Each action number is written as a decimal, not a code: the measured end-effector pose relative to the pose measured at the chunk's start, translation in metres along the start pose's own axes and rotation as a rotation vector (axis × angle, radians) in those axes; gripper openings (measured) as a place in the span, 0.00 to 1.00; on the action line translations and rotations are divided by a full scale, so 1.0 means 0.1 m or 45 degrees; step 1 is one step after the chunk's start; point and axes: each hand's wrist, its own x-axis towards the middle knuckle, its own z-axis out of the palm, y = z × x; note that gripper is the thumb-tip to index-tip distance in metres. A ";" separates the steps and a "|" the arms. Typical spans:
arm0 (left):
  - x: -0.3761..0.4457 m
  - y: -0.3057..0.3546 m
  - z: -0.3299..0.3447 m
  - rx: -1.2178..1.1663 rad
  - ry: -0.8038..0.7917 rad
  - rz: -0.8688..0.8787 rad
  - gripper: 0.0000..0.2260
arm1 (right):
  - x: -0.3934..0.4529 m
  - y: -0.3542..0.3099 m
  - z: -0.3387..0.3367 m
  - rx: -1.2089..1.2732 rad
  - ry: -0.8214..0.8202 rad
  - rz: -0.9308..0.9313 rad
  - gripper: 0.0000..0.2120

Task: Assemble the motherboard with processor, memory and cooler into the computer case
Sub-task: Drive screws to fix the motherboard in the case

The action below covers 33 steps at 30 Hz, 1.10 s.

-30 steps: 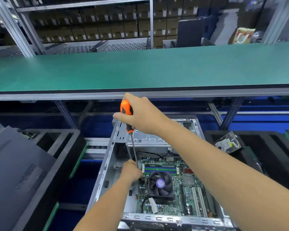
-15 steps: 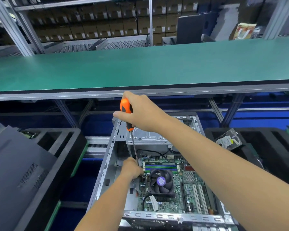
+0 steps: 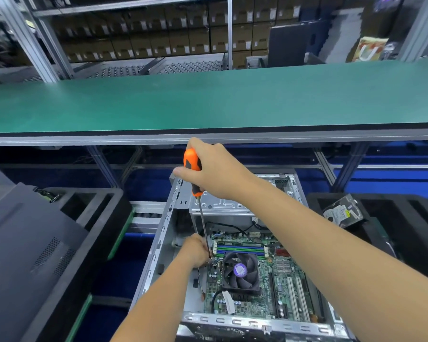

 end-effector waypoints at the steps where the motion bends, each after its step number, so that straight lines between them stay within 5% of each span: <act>1: 0.00 0.00 0.00 -0.009 0.007 -0.002 0.10 | 0.00 0.01 -0.01 0.012 0.001 -0.008 0.15; 18: 0.07 0.07 0.04 0.061 0.001 -0.017 0.15 | 0.04 0.01 -0.16 -0.145 -0.019 -0.078 0.13; 26: 0.06 0.10 0.05 0.191 -0.007 -0.007 0.16 | 0.09 -0.11 -0.28 -0.348 -0.211 -0.068 0.05; 33: 0.00 0.14 0.01 0.330 -0.022 0.030 0.13 | 0.10 -0.21 -0.23 -0.786 -0.071 -0.084 0.20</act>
